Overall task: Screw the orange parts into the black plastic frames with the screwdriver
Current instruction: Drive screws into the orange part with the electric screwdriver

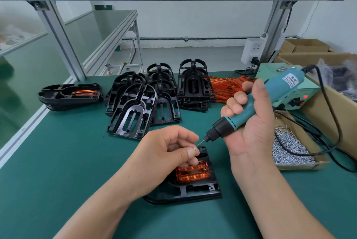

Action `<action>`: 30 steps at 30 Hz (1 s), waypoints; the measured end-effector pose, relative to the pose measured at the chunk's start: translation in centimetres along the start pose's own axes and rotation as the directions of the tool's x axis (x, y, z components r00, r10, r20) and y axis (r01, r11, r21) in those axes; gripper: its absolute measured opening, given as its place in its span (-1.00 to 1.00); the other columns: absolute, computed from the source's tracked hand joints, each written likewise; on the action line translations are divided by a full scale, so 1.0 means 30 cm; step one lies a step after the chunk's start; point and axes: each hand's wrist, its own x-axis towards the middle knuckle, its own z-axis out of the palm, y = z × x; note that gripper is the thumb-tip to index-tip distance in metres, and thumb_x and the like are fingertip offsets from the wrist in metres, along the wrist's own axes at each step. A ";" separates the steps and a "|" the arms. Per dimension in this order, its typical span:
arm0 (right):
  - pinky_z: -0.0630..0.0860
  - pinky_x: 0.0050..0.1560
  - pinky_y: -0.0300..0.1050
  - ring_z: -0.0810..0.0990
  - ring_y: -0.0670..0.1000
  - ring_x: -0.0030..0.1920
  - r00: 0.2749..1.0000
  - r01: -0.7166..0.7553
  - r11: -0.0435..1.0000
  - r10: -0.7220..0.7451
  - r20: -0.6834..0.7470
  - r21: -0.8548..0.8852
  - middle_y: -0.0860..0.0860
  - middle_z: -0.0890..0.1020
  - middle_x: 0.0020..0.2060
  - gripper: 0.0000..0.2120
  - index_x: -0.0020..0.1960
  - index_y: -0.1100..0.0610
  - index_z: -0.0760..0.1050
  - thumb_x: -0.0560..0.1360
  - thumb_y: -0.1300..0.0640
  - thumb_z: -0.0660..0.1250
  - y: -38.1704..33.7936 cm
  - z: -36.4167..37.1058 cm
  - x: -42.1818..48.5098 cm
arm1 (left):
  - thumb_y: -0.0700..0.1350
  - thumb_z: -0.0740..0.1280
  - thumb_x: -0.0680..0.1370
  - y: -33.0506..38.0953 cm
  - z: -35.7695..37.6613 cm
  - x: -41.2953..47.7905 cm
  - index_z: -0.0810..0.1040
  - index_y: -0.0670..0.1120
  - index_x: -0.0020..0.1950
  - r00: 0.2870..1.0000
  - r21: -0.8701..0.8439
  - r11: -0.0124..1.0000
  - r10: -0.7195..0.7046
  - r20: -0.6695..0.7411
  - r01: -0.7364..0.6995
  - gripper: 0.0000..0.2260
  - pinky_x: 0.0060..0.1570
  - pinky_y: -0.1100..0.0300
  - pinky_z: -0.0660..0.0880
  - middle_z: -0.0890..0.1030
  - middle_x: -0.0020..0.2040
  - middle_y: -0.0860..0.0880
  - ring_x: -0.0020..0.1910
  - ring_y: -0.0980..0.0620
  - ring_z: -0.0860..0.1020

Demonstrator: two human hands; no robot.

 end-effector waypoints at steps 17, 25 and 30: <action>0.43 -0.39 -0.24 0.43 -0.11 -0.44 0.996 -0.007 0.999 0.010 0.086 -0.043 -0.04 0.50 -0.34 -0.83 -0.04 0.08 0.54 0.64 -0.01 0.37 0.015 0.008 -0.008 | -0.11 0.45 0.57 -0.030 -0.003 0.007 0.65 0.23 0.11 0.998 0.225 0.973 0.056 -0.030 -0.048 -0.77 0.09 0.03 0.65 0.75 -0.04 0.08 -0.04 0.07 0.74; 0.41 -0.38 -0.23 0.42 -0.09 -0.44 0.996 0.000 0.992 0.012 0.093 -0.124 -0.03 0.48 -0.34 -0.82 -0.02 0.07 0.53 0.62 -0.03 0.40 0.035 0.009 -0.020 | -0.11 0.46 0.59 -0.038 0.006 -0.002 0.62 0.30 0.16 0.993 0.359 0.931 0.091 -0.068 -0.061 -0.71 0.06 0.15 0.60 0.73 -0.08 0.20 -0.05 0.19 0.71; 0.39 -0.40 -0.23 0.40 -0.10 -0.45 0.997 -0.021 0.995 0.028 0.073 -0.098 -0.04 0.46 -0.35 -0.80 -0.01 0.09 0.51 0.65 -0.03 0.36 0.025 -0.003 -0.008 | -0.03 0.47 0.60 -0.022 0.017 -0.008 0.58 0.37 0.26 0.992 0.439 0.895 0.114 -0.056 -0.078 -0.67 0.06 0.15 0.63 0.70 0.01 0.32 0.00 0.20 0.68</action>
